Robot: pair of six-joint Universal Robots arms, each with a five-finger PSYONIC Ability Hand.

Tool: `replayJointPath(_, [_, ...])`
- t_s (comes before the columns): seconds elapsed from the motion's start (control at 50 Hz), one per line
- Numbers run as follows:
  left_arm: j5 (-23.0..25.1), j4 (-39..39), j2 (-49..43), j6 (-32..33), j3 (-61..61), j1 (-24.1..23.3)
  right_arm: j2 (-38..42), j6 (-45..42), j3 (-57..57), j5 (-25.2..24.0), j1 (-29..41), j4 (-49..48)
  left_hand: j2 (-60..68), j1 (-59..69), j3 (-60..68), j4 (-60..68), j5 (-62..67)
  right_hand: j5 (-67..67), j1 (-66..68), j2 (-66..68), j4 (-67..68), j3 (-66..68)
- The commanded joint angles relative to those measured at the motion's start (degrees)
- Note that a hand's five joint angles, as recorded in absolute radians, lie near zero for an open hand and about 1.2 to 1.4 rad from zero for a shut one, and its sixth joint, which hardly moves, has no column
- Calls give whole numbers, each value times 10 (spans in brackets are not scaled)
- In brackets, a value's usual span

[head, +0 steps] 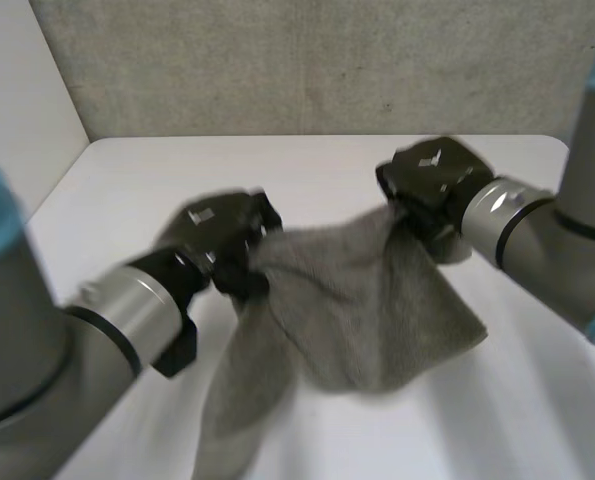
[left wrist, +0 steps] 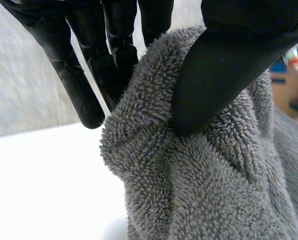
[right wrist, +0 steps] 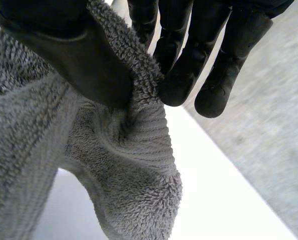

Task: Fold the towel.

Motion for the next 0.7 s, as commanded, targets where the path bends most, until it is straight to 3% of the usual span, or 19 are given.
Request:
replayJointPath(0.02, [-3, 4, -106, 17, 39, -12, 80, -10, -27, -1, 7, -36, 106, 128, 103, 103, 122, 46, 44, 50, 33, 36])
replayJointPath(0.1, [-7, 4, -137, 21, 113, 10, 101, 5, -60, 1, 11, -126, 106, 128, 103, 103, 122, 46, 44, 50, 33, 36])
replayJointPath(0.14, [-16, 4, -143, 20, 195, 41, 103, 23, -79, 7, 11, -247, 106, 128, 103, 103, 122, 46, 44, 50, 33, 36])
replayJointPath(0.2, [-34, 6, -137, 13, 258, 53, 97, 32, -76, 8, 11, -314, 106, 128, 103, 103, 122, 46, 44, 50, 33, 36])
replayJointPath(0.24, [-45, 8, -130, 11, 276, 55, 80, 34, -61, 13, 11, -427, 106, 128, 103, 103, 122, 46, 44, 50, 33, 36])
replayJointPath(0.28, [-51, 7, -120, 10, 277, 55, 71, 33, -46, 13, 11, -451, 106, 128, 103, 103, 122, 46, 44, 50, 33, 36])
replayJointPath(0.36, [-53, 10, -90, 16, 206, 46, 60, 29, -18, 15, 11, -413, 106, 128, 103, 103, 122, 46, 44, 50, 33, 36])
replayJointPath(0.52, [-50, 54, -107, 26, 42, 31, 76, 3, 71, 11, 22, -116, 106, 128, 103, 103, 122, 46, 44, 50, 33, 36])
replayJointPath(0.7, [-46, 60, -139, 72, -55, 32, 70, -4, 175, 3, 23, -38, 106, 128, 103, 103, 122, 46, 44, 50, 33, 36])
